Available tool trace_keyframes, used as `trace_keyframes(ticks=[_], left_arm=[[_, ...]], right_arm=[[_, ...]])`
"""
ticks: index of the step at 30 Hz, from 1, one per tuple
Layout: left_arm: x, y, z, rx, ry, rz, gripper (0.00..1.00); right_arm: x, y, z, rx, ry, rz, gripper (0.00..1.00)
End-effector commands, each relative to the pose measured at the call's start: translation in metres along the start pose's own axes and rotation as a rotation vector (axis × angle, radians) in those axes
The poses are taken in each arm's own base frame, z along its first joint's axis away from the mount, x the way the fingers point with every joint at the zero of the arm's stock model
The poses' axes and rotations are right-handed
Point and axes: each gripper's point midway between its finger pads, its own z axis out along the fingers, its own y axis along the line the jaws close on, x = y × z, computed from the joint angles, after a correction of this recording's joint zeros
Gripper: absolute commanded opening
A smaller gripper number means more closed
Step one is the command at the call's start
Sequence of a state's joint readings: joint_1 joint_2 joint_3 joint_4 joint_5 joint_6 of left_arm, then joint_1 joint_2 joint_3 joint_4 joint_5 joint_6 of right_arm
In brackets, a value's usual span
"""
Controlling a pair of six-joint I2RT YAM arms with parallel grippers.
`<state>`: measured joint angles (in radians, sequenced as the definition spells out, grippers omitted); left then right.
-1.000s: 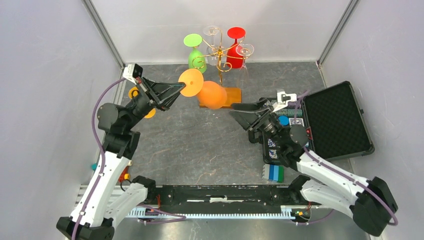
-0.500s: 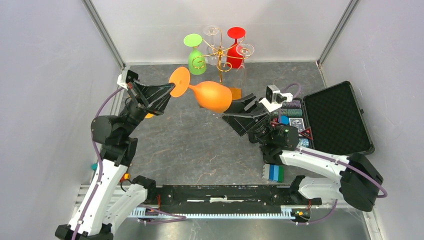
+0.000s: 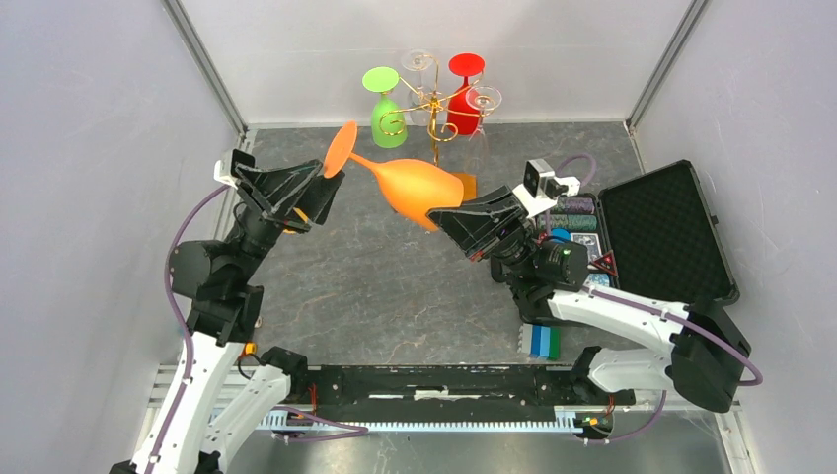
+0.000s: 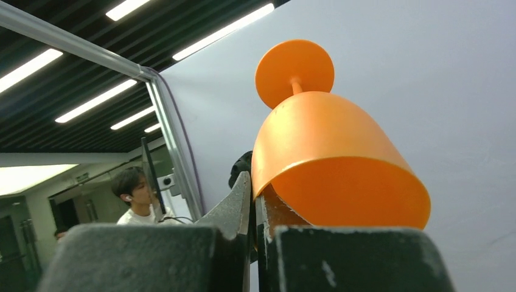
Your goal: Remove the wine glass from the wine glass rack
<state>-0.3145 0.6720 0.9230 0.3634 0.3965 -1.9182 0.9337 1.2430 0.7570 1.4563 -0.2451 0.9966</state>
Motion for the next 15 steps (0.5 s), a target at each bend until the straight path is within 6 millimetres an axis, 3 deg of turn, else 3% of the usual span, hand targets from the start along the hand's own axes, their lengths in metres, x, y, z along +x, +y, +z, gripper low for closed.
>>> trace_keyframes(ticks=[1, 3, 7, 11, 13, 15], left_arm=[[0.000, -0.011, -0.006, -0.009, -0.056, 0.187, 0.68], [-0.003, -0.002, -0.008, -0.060, -0.070, 0.275, 0.83], [-0.013, 0.037, -0.022, -0.240, -0.077, 0.471, 0.94], [-0.041, 0.088, -0.059, -0.500, -0.136, 0.691, 1.00], [-0.062, 0.108, -0.088, -0.677, -0.192, 0.820, 1.00], [-0.089, 0.111, -0.116, -0.823, -0.290, 0.951, 1.00]], right_arm=[[-0.026, 0.012, 0.017, -0.017, -0.056, -0.139, 0.00], [-0.021, -0.007, 0.021, 0.082, -0.016, -0.155, 0.00], [-0.010, -0.050, 0.019, 0.303, 0.129, -0.283, 0.00], [-0.006, -0.090, 0.005, 0.512, 0.257, -0.411, 0.00], [0.004, -0.108, 0.002, 0.574, 0.363, -0.461, 0.00], [0.018, -0.130, -0.005, 0.659, 0.492, -0.495, 0.00]])
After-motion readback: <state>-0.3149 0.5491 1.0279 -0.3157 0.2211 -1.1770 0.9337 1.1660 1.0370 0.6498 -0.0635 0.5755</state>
